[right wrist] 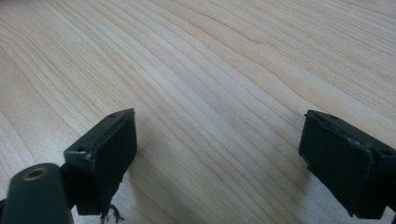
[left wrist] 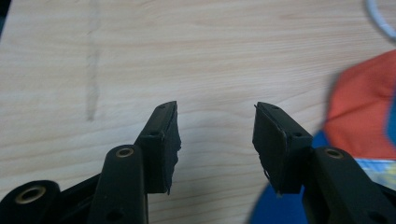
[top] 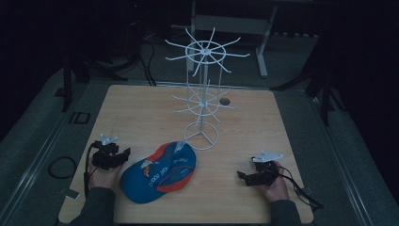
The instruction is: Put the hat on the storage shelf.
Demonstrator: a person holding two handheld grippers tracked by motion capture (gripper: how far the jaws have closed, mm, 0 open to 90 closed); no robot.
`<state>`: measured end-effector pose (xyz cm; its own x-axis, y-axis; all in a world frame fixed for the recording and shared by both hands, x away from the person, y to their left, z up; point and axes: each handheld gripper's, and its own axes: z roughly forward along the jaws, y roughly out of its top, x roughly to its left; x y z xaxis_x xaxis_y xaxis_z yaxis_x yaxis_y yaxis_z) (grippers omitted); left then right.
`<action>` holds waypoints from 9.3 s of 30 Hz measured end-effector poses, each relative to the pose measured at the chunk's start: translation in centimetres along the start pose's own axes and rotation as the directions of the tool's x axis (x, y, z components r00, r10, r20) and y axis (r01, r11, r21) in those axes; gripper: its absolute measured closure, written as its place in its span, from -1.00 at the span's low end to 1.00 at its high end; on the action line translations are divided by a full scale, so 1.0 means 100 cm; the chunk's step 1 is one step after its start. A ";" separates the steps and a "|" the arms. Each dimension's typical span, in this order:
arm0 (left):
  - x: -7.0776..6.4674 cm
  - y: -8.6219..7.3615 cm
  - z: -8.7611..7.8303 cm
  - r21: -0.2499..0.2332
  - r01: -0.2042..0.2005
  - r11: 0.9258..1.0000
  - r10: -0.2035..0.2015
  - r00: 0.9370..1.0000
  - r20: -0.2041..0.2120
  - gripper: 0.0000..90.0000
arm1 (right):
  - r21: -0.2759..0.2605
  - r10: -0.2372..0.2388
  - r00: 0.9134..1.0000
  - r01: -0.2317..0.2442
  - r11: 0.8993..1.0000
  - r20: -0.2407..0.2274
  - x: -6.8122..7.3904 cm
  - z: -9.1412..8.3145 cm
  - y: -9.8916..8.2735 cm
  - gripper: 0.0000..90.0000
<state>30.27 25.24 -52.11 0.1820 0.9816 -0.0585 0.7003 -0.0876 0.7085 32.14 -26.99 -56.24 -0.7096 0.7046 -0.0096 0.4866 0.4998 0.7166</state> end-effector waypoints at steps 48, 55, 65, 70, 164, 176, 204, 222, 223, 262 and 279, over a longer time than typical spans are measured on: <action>-0.089 0.042 -0.024 -0.051 -0.235 0.971 0.239 0.921 0.307 0.03 | 0.000 0.002 1.000 -0.002 1.000 -0.001 0.000 0.000 0.000 -0.75; -0.103 0.046 -0.018 -0.033 -0.272 0.962 0.268 0.908 0.322 0.02 | 0.000 0.002 1.000 -0.002 1.000 0.000 0.000 0.000 0.000 -0.75; -0.120 0.052 -0.015 -0.029 -0.316 0.948 0.306 0.887 0.346 0.01 | -0.001 0.005 1.000 -0.005 1.000 0.000 0.000 0.000 0.000 -0.75; -0.124 0.055 -0.018 -0.045 -0.322 0.946 0.317 0.880 0.353 -0.02 | 0.000 0.007 1.000 -0.007 1.000 -0.001 0.000 0.000 0.000 -0.75; -0.095 0.093 -0.083 -0.152 -0.350 0.924 0.379 0.888 0.259 1.00 | 0.002 0.004 1.000 -0.004 1.000 -0.001 0.000 0.000 0.000 -0.75; -0.091 0.099 -0.092 -0.187 -0.335 0.923 0.376 0.889 0.263 1.00 | 0.001 0.005 1.000 -0.005 1.000 -0.001 0.000 0.000 0.000 -0.75; -0.075 0.110 -0.105 -0.236 -0.314 0.920 0.375 0.880 0.290 1.00 | 0.000 0.005 1.000 -0.005 1.000 0.000 0.000 0.000 0.000 -0.75; -0.058 0.124 -0.126 -0.306 -0.290 0.907 0.382 0.872 0.306 1.00 | -0.002 0.005 1.000 -0.005 1.000 -0.001 0.000 0.000 0.000 -0.75; -0.057 0.124 -0.126 -0.309 -0.291 0.906 0.384 0.871 0.307 1.00 | -0.001 0.005 1.000 -0.005 1.000 0.000 0.000 0.000 0.000 -0.75; -0.050 0.132 -0.134 -0.398 -0.262 0.879 0.405 0.852 0.332 1.00 | 0.000 0.005 1.000 -0.005 1.000 -0.001 0.000 0.000 0.000 -0.75; -0.052 0.134 -0.137 -0.422 -0.257 0.870 0.411 0.849 0.331 1.00 | -0.001 0.004 1.000 -0.004 1.000 -0.001 0.000 0.000 0.000 -0.75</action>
<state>29.28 21.31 -32.64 0.6711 0.7413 0.0089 0.2710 -0.2564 0.9278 32.15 -26.97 -56.23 -0.7079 0.7063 -0.0060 0.4892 0.4965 0.7171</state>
